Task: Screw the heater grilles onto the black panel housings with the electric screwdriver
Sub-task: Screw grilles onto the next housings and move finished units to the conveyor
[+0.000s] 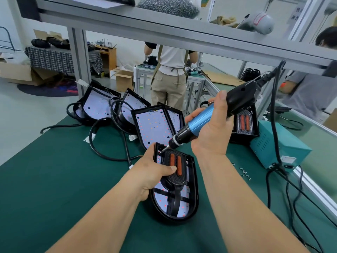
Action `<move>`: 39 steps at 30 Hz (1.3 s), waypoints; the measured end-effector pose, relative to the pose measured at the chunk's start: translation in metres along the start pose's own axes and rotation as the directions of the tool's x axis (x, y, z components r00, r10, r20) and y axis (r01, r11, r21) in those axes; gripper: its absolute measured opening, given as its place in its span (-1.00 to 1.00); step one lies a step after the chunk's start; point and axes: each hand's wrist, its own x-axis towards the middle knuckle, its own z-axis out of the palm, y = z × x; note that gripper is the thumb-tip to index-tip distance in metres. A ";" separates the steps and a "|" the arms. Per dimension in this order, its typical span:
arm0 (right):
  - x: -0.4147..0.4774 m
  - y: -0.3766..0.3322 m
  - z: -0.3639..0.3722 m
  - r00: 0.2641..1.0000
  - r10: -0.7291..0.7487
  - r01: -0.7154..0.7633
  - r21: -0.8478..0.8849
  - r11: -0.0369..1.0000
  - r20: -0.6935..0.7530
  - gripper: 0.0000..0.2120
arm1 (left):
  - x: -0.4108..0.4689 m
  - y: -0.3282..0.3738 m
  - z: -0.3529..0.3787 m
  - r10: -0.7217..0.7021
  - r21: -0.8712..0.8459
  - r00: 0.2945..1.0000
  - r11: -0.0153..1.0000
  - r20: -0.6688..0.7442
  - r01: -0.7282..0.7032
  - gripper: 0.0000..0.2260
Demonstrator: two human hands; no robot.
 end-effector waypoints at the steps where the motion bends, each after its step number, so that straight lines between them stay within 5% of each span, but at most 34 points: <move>1: -0.003 0.000 0.000 1.000 -0.013 0.013 -0.004 1.000 -0.002 -0.50 | -0.001 0.001 0.000 -0.005 -0.018 1.000 1.000 -0.003 0.005 -0.49; 6: -0.021 0.001 -0.006 0.995 -0.095 0.095 -0.013 0.995 -0.018 -0.59 | -0.007 0.006 0.000 -0.014 -0.059 1.000 0.998 -0.003 0.014 -0.28; 16: -0.024 0.002 0.000 0.991 -0.133 0.133 -0.054 0.990 0.004 -0.55 | -0.008 0.007 0.001 -0.024 -0.038 1.000 0.999 0.003 0.024 -0.43; 25: -0.020 0.003 0.002 0.994 -0.109 0.109 -0.038 0.993 -0.014 -0.56 | -0.001 0.002 0.000 -0.030 -0.077 0.999 0.997 0.011 0.031 -0.28; 31: -0.018 0.006 0.000 0.995 -0.100 0.100 -0.050 0.994 -0.015 -0.57 | 0.001 -0.001 0.000 -0.017 -0.081 1.000 0.997 -0.008 0.017 -0.49; 39: -0.017 0.006 -0.003 0.997 -0.071 0.071 -0.016 0.997 -0.036 -0.53 | 0.000 0.000 0.000 -0.019 -0.069 1.000 0.997 -0.009 0.019 -0.42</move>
